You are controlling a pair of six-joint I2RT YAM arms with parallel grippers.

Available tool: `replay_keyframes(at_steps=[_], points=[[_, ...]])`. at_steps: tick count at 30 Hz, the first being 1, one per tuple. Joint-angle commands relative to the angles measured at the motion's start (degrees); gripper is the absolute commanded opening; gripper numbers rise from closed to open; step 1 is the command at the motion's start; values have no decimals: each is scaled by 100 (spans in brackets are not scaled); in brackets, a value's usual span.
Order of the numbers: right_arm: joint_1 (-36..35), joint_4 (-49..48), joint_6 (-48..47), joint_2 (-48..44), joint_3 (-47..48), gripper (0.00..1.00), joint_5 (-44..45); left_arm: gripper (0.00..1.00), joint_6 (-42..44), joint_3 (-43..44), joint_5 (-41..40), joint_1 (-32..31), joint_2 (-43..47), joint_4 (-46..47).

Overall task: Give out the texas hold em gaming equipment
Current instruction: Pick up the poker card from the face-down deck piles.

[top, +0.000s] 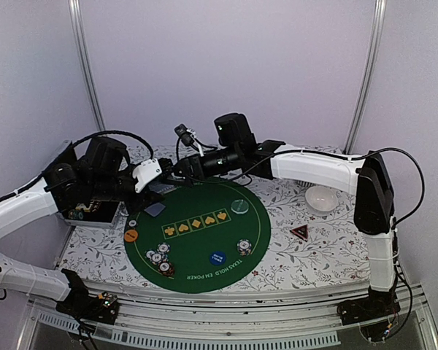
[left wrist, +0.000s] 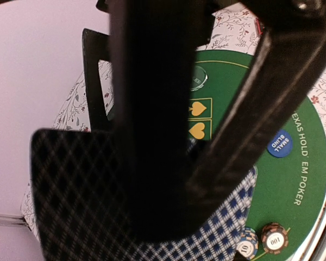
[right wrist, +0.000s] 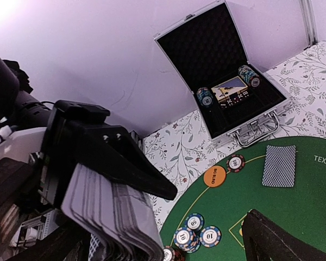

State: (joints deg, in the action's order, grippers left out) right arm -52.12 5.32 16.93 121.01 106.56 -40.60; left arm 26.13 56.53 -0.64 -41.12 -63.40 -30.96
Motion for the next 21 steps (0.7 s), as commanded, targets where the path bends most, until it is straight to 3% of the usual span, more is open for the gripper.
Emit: replay_keyframes(at_steps=[1,12,21], points=[[2,212,36,211,315,100,414,41,7,165,104,0,-37,46],[121,596,-142,-192,-6,90,664,40,67,90,-33,2,-6,59],[121,830,-257,-285,147,75,617,40,76,25,-105,-2,-2,64]])
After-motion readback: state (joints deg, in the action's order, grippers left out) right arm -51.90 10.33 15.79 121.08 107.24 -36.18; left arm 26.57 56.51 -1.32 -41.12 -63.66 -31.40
